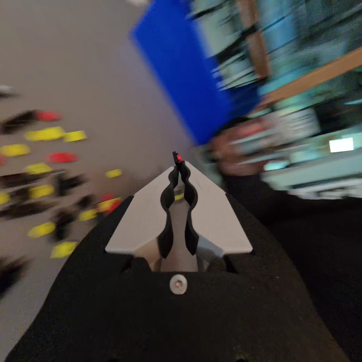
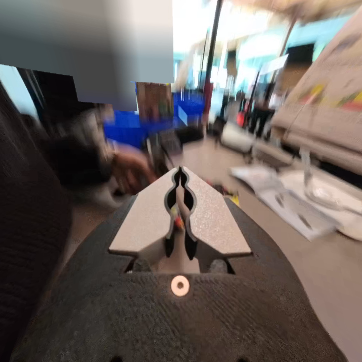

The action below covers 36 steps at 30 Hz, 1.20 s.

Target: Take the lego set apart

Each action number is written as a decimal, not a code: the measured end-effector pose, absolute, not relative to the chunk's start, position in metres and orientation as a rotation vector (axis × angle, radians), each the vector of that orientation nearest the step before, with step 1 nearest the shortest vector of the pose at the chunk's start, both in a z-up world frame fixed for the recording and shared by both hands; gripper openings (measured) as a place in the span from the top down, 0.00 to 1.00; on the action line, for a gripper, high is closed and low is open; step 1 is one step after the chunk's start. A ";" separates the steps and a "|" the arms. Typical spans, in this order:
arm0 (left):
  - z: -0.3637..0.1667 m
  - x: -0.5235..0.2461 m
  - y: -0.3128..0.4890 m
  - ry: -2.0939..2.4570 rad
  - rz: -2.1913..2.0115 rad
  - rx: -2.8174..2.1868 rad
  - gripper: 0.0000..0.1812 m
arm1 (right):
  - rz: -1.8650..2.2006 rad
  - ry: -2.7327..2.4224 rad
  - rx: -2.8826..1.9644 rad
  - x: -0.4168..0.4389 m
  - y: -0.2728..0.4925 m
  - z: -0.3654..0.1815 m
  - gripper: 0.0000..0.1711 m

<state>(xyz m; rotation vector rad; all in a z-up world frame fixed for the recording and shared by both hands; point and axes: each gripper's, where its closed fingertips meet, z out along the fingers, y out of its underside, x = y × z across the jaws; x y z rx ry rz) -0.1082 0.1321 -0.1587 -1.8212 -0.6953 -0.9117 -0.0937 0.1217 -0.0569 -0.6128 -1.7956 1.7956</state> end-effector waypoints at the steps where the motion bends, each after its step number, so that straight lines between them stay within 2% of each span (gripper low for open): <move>1: -0.165 -0.108 0.131 -0.693 -0.900 -1.854 0.99 | 1.912 -1.721 -0.624 -0.089 0.125 -0.034 1.00; 2: -0.130 -0.102 0.134 -0.683 -1.087 -1.662 0.99 | 1.788 -1.783 -0.615 -0.091 0.128 -0.038 1.00; 3: -0.120 -0.099 0.134 -0.645 -1.063 -1.660 0.99 | 1.576 -1.821 -0.598 -0.098 0.136 -0.052 1.00; 4: -0.133 -0.100 0.133 -0.617 -0.907 -1.778 0.99 | 1.501 -1.833 -0.610 -0.101 0.141 -0.062 1.00; 9: -0.143 -0.109 0.133 -0.668 -0.968 -1.727 0.99 | 1.718 -1.839 -0.776 -0.107 0.146 -0.072 1.00; 12: -0.129 -0.125 0.131 -0.656 -0.891 -1.619 0.99 | 1.619 -1.866 -0.928 -0.118 0.160 -0.096 0.95; 14: -0.122 -0.133 0.130 -0.631 -0.829 -1.574 0.99 | 1.576 -1.879 -1.031 -0.125 0.161 -0.108 0.84; 17: -0.117 -0.135 0.129 -0.603 -0.773 -1.562 0.99 | 1.561 -1.913 -1.090 -0.126 0.147 -0.118 0.77; 24: -0.107 -0.136 0.132 -0.420 -0.360 -1.632 0.99 | 1.366 -1.796 -0.965 -0.128 0.145 -0.103 0.86; 29: -0.100 -0.122 0.138 -0.287 -0.175 -1.644 0.99 | 1.443 -1.758 -0.985 -0.125 0.146 -0.095 0.92; 36: -0.098 -0.121 0.140 -0.242 -0.060 -1.653 0.99 | 1.560 -1.751 -1.042 -0.123 0.146 -0.093 0.95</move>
